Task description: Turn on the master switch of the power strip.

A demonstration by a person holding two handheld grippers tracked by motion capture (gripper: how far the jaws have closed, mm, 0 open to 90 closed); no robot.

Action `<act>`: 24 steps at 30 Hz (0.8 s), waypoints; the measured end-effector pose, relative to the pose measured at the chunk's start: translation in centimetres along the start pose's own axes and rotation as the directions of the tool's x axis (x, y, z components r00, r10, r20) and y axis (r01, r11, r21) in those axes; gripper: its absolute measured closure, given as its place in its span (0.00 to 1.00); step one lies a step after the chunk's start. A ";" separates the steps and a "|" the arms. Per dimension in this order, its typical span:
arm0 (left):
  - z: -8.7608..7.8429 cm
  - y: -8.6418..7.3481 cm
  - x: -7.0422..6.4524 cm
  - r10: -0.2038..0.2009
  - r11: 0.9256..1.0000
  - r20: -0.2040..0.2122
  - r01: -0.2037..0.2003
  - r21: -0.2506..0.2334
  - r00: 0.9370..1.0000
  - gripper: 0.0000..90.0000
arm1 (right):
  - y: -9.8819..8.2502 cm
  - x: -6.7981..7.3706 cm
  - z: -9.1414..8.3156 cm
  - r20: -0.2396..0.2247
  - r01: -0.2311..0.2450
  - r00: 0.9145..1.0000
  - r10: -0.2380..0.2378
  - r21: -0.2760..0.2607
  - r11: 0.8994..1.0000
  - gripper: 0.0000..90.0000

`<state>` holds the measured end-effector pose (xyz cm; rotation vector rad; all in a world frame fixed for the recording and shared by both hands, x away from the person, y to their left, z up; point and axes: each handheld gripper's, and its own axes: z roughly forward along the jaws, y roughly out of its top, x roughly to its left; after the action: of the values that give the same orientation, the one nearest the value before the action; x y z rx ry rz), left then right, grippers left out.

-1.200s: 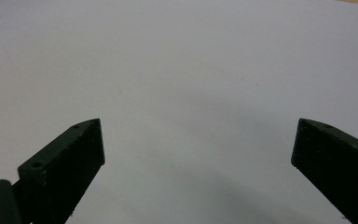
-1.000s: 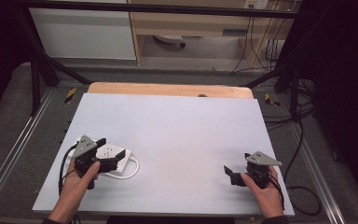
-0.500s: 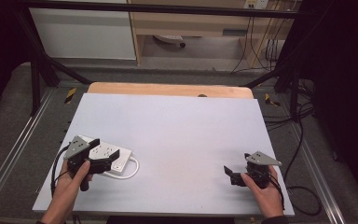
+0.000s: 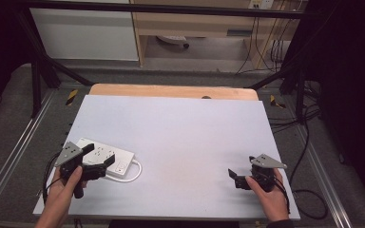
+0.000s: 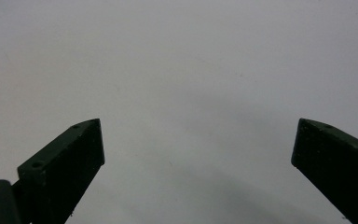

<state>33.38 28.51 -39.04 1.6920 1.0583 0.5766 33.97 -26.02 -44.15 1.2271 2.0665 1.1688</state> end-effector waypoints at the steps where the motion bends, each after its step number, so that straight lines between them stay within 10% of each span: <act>1: -0.1 0.0 0.1 0.002 1.000 -0.001 -0.002 0.002 1.000 0.08 | 0.0 0.0 0.0 0.000 0.000 1.000 0.000 0.000 1.000 0.03; 24: -2.5 -0.7 1.3 -0.007 1.000 -0.033 0.006 -0.026 0.999 0.08 | 0.0 0.0 0.0 0.001 0.000 1.000 0.000 0.001 1.000 0.03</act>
<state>31.81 30.96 -38.89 1.6615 1.0749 0.6131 33.98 -26.03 -44.17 1.2283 2.0659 1.1673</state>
